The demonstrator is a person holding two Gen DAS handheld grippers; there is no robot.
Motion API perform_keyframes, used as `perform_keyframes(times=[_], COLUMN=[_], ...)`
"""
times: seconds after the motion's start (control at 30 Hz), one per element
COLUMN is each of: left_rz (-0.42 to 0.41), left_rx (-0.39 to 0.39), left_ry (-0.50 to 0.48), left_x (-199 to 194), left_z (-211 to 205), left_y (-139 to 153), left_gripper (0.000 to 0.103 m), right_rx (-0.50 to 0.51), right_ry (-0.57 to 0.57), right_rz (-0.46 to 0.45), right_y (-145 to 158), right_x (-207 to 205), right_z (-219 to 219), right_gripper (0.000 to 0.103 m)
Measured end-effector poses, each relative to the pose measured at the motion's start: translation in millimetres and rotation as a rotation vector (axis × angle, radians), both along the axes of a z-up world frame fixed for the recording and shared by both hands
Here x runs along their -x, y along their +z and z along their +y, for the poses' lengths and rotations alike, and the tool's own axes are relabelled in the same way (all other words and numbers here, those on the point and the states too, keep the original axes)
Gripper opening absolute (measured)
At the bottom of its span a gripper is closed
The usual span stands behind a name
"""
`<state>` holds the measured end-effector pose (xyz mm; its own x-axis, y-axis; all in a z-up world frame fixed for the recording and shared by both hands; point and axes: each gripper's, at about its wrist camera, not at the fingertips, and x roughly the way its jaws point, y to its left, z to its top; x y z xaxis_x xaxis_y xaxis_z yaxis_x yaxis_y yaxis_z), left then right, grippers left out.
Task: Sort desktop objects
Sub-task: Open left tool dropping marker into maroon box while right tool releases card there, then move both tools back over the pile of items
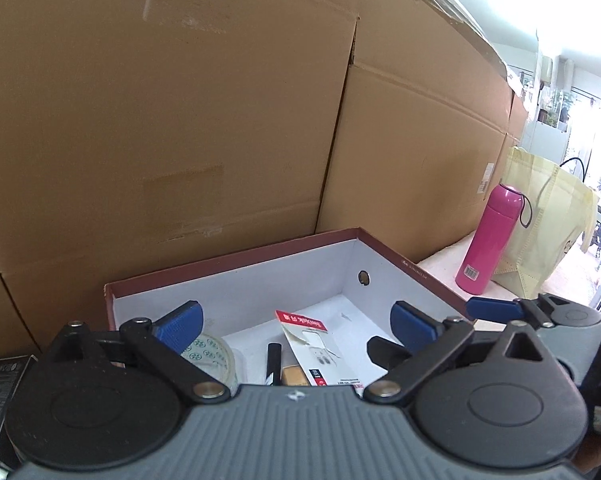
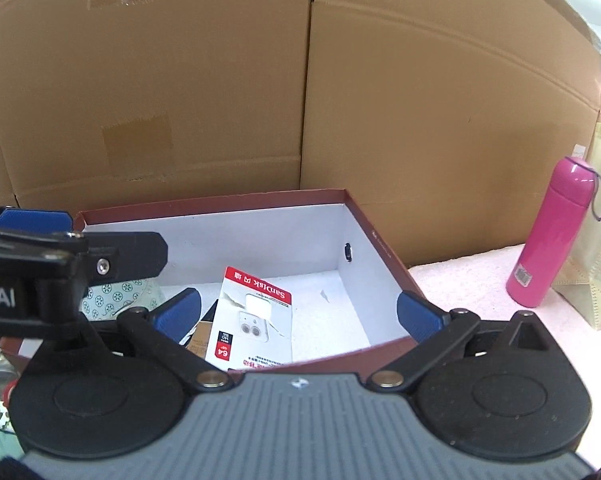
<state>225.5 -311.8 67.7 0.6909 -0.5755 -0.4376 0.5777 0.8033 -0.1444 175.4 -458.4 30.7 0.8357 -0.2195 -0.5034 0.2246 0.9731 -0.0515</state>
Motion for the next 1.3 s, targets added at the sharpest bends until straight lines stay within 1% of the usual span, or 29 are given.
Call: perform_keyframes(times=[0.1, 0.2, 0.27, 0.4, 0.47, 0.7, 0.83, 1.0, 1.13, 1.23, 1.3], left_rz=[0.011, 0.026, 0.013, -0.039, -0.049, -0.022, -0.009, 0.013, -0.018, -0.036, -0.030], left_rx=[0.020, 0.030, 0.022, -0.003, 0.004, 0.054, 0.059, 0.099, 0.083, 0.016, -0.013], left_ry=[0.010, -0.015, -0.020, -0.038, -0.036, 0.011, 0.048, 0.101, 0.129, 0.160, 0.154], left_x=[8.5, 18.9, 30.4, 58.9, 72.3, 112.9, 132.8, 155.8, 186.7, 213.8, 227.2], left_z=[7.9, 16.3, 21.9, 38.5, 50.5, 97.0, 126.3, 166.8, 203.8, 230.7, 248.9], left_y=[3.6, 7.3, 9.6, 10.8, 10.6, 12.5, 12.0, 7.9, -0.5, -14.8, -30.0], left_gripper=[0.103, 0.103, 0.103, 0.103, 0.103, 0.103, 0.103, 0.103, 0.103, 0.103, 0.103], right_rx=[0.005, 0.011, 0.009, 0.016, 0.031, 0.024, 0.025, 0.013, -0.012, -0.057, -0.087], right_ry=[-0.009, -0.031, -0.037, -0.045, -0.037, 0.009, 0.058, 0.120, 0.185, 0.225, 0.262], right_rz=[0.000, 0.005, 0.008, 0.009, 0.007, -0.027, -0.048, -0.065, -0.068, -0.053, -0.035], right_y=[3.1, 7.6, 10.8, 18.0, 20.5, 30.2, 33.9, 35.6, 23.1, 4.6, -10.7], right_x=[7.6, 17.6, 27.4, 50.9, 63.0, 106.4, 128.6, 150.1, 168.0, 177.6, 181.5], right_z=[3.9, 10.1, 16.7, 35.3, 46.7, 84.0, 108.2, 137.5, 161.2, 178.0, 190.3], right_gripper=[0.101, 0.101, 0.101, 0.101, 0.101, 0.101, 0.101, 0.101, 0.101, 0.101, 0.101])
